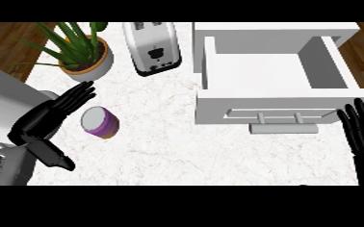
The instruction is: Pick up the can, place it into the drawer and close the drawer
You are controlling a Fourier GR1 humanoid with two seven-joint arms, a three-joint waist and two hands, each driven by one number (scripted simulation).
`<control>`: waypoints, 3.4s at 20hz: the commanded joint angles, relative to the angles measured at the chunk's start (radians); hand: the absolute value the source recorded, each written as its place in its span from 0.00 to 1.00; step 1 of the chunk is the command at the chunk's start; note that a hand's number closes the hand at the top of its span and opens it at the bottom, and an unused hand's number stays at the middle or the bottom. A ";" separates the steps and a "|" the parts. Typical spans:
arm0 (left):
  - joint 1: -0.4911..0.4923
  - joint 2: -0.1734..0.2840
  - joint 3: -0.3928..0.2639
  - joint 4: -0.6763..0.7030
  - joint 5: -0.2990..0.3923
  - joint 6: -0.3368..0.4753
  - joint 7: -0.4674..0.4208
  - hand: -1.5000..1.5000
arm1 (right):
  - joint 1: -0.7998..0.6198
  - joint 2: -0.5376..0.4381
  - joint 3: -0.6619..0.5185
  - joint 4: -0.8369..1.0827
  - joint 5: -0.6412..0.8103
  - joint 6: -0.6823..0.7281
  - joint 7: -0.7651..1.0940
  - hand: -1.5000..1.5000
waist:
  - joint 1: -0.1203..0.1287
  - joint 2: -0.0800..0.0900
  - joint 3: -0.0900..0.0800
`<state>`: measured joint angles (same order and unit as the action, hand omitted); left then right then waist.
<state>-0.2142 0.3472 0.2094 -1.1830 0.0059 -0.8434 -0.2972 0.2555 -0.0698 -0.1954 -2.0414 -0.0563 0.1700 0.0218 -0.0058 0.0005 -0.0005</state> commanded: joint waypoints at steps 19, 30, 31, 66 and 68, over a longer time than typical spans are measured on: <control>-0.153 0.101 -0.136 0.579 -0.225 0.107 -0.529 0.00 | -0.021 0.030 0.030 -0.065 0.038 -0.018 0.072 0.00 | -0.015 0.005 -0.002; -0.249 0.128 -0.175 0.768 -0.251 0.137 -0.604 0.00 | -0.060 0.032 0.006 -0.027 0.027 -0.019 0.035 0.00 | -0.014 0.007 -0.002; -0.294 0.097 -0.171 0.772 -0.244 0.169 -0.566 0.00 | -0.025 -0.030 -0.067 -0.049 -0.083 0.054 0.048 0.00 | -0.025 0.006 -0.002; -0.376 -0.043 -0.254 0.875 -0.251 0.166 -0.624 1.00 | 0.028 0.034 -0.058 -0.076 -0.054 0.043 0.027 0.00 | -0.015 0.004 -0.001; -0.369 -0.073 -0.251 0.866 -0.237 0.178 -0.585 1.00 | 0.058 0.022 -0.062 -0.161 -0.087 0.051 0.106 0.00 | -0.012 0.001 -0.001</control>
<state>-0.5897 0.2948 -0.0406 -0.3177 -0.2441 -0.5324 -0.8167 0.2899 -0.0313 -0.2314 -2.1579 -0.0990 0.2045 0.0881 -0.0176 0.0026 -0.0005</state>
